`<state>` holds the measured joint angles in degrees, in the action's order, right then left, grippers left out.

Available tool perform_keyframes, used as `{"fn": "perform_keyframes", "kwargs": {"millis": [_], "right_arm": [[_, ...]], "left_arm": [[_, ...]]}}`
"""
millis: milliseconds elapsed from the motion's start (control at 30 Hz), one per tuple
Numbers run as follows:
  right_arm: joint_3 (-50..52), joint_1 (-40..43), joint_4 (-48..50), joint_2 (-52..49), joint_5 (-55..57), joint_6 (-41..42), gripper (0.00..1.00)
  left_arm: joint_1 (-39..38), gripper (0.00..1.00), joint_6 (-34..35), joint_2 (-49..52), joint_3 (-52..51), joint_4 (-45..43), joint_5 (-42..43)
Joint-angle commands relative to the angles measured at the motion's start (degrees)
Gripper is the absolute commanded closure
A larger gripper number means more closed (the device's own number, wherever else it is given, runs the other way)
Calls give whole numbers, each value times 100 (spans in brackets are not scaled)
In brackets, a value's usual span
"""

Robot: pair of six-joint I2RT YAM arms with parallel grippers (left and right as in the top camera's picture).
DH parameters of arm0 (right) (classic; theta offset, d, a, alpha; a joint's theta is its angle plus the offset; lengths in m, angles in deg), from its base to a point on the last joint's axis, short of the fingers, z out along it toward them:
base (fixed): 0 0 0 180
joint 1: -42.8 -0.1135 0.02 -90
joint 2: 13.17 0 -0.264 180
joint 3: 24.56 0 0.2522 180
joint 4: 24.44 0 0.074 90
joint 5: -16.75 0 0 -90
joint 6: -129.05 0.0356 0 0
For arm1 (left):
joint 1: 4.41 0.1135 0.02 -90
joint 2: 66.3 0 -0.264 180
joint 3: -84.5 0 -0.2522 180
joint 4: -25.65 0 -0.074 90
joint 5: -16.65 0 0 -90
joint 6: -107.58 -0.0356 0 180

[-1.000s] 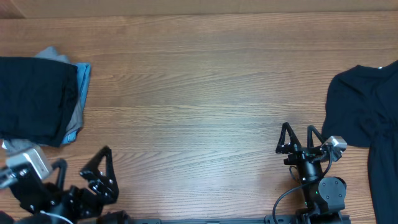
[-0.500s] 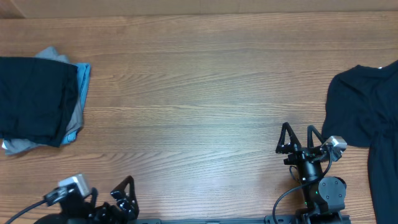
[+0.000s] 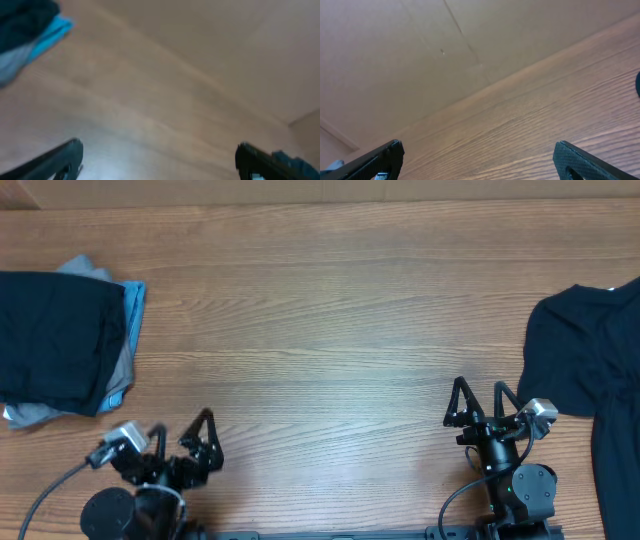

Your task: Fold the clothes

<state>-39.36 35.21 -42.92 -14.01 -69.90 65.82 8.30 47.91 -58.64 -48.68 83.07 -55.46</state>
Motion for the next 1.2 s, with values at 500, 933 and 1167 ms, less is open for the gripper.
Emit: {"fn": "perform_keyframes", "kwargs": {"millis": [500,933,1167], "right_arm": [[59,-7,26,68,22,-11,0],[59,-7,26,68,22,-11,0],[59,-7,26,68,22,-11,0]], "left_arm": [[-885,0,-599,-411,-2304,-3633,-1429],[-1019,0,-601,-748,-3248,-3856,-1694],[-1147,0,-1113,-748,-3270,-3919,-1709]]}}
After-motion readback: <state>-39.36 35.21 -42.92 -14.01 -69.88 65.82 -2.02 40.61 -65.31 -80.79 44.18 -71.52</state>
